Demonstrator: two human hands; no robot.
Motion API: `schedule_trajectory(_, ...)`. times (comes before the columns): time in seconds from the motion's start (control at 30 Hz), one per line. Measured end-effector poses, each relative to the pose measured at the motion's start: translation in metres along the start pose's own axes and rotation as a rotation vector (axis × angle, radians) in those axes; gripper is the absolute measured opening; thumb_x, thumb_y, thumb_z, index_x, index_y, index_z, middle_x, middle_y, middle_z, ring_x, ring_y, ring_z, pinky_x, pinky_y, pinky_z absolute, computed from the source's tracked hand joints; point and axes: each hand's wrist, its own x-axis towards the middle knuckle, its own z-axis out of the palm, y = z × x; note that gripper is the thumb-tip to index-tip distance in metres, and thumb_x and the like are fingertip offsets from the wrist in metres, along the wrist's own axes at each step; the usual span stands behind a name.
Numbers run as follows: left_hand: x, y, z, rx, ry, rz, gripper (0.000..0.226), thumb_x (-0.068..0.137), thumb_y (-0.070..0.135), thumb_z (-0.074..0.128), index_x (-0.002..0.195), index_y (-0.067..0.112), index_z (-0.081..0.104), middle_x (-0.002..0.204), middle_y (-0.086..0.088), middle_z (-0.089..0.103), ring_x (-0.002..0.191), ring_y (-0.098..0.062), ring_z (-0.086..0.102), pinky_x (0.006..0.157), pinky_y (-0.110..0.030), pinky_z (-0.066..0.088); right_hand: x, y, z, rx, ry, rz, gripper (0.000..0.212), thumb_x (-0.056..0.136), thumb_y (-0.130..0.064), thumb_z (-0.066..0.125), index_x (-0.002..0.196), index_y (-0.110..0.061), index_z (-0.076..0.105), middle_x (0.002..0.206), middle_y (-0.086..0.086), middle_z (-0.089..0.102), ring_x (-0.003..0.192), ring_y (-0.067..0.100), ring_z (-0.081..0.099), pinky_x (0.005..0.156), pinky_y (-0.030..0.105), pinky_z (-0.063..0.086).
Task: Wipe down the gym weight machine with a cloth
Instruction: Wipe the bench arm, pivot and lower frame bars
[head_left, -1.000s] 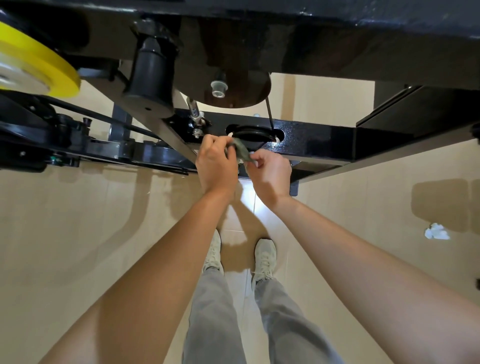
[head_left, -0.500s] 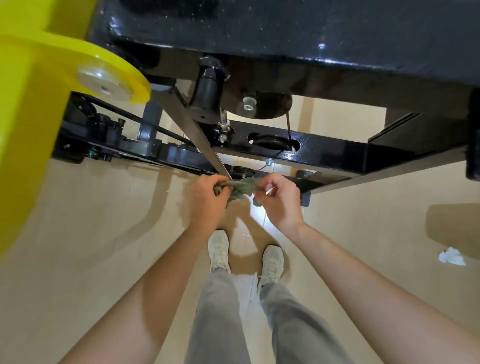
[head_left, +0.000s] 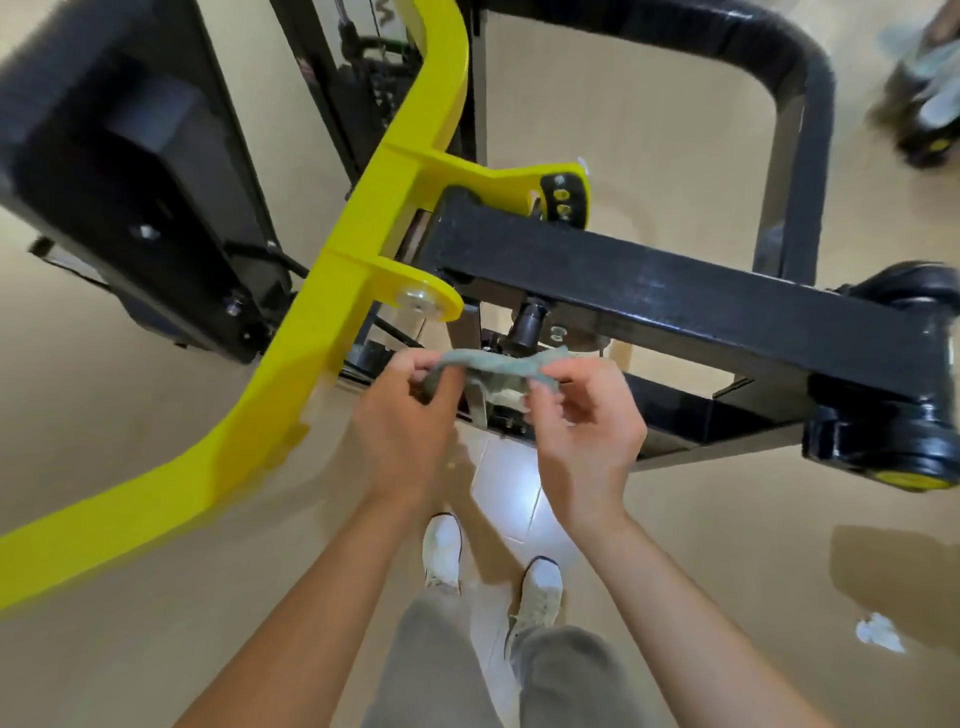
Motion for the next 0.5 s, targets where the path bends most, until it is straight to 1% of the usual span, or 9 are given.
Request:
schedule_trajectory(0.03,0.002,0.013,-0.005,-0.032,0.007,0.006,0.006,0.090,0.030,0.071,0.093,0.031,0.066,0.071,0.017,0.063,0.065,-0.002,0.061,0.058,-0.020,0.045,0.007,-0.010,0.000,0.003,0.030,-0.041,0.032,0.087,0.004,0.066,0.091,-0.028,0.065,0.091,-0.002,0.062,0.075,0.032,0.065,0.063,0.047,0.055)
schedule_trajectory(0.1,0.011,0.033,-0.014,-0.145,0.030,0.049,0.012,0.091,0.021,0.070,0.097,0.028,0.063,0.074,0.016,0.062,0.063,-0.006,0.061,0.056,-0.023,0.047,0.023,-0.026,0.001,-0.020,0.074,-0.099,0.028,0.086,0.005,0.068,0.094,-0.022,0.066,0.092,0.002,0.063,0.080,0.028,0.065,0.067,0.039,0.057)
schedule_trajectory(0.17,0.029,0.047,-0.019,-0.207,0.041,0.121,0.016,0.092,0.011,0.068,0.099,0.024,0.061,0.082,0.012,0.062,0.063,-0.007,0.056,0.057,-0.020,0.044,0.042,-0.036,0.005,-0.091,0.094,-0.150,0.020,0.086,0.006,0.068,0.094,-0.013,0.066,0.094,0.006,0.063,0.084,0.023,0.065,0.072,0.028,0.055)
schedule_trajectory(0.23,0.056,0.053,-0.019,-0.091,0.031,0.167,0.018,0.091,0.010,0.065,0.102,0.024,0.063,0.095,0.006,0.064,0.075,-0.009,0.057,0.067,-0.022,0.045,0.063,-0.039,0.013,-0.187,0.060,-0.185,0.015,0.086,0.004,0.068,0.095,-0.008,0.067,0.098,0.007,0.064,0.090,0.019,0.065,0.078,0.025,0.055)
schedule_trajectory(0.27,0.070,0.052,-0.019,0.030,0.019,0.195,0.019,0.090,0.011,0.064,0.104,0.024,0.065,0.101,0.004,0.064,0.084,-0.012,0.059,0.073,-0.025,0.046,0.074,-0.036,0.019,-0.263,0.008,-0.190,0.014,0.087,0.001,0.069,0.097,-0.008,0.068,0.101,0.006,0.064,0.094,0.016,0.064,0.082,0.026,0.055)
schedule_trajectory(0.33,0.092,0.046,-0.020,0.239,-0.033,0.280,0.019,0.093,0.013,0.062,0.106,0.024,0.069,0.107,0.002,0.062,0.097,-0.018,0.059,0.080,-0.033,0.047,0.092,-0.027,0.031,-0.497,-0.162,-0.173,0.018,0.088,-0.010,0.071,0.107,-0.012,0.071,0.111,0.002,0.065,0.102,0.014,0.061,0.090,0.030,0.051)
schedule_trajectory(0.4,0.102,0.039,-0.024,0.360,-0.095,0.373,0.018,0.097,0.018,0.060,0.110,0.022,0.072,0.104,-0.001,0.061,0.100,-0.024,0.055,0.082,-0.039,0.049,0.100,-0.019,0.041,-0.719,-0.306,-0.211,0.028,0.089,-0.020,0.072,0.117,-0.017,0.072,0.121,0.001,0.065,0.111,0.020,0.058,0.093,0.036,0.045)
schedule_trajectory(0.43,0.104,0.036,-0.027,0.396,-0.117,0.407,0.019,0.099,0.020,0.060,0.111,0.021,0.073,0.101,-0.002,0.061,0.099,-0.025,0.054,0.082,-0.041,0.049,0.101,-0.018,0.045,-0.773,-0.342,-0.233,0.031,0.089,-0.022,0.072,0.119,-0.018,0.071,0.123,0.002,0.065,0.113,0.022,0.057,0.091,0.037,0.042)
schedule_trajectory(0.5,0.104,0.033,-0.036,0.400,-0.150,0.440,0.019,0.098,0.020,0.062,0.113,0.018,0.074,0.097,-0.005,0.060,0.096,-0.027,0.055,0.078,-0.043,0.052,0.103,-0.022,0.051,-0.791,-0.377,-0.254,0.026,0.088,-0.021,0.074,0.114,-0.018,0.073,0.119,0.001,0.066,0.109,0.023,0.056,0.087,0.035,0.039)
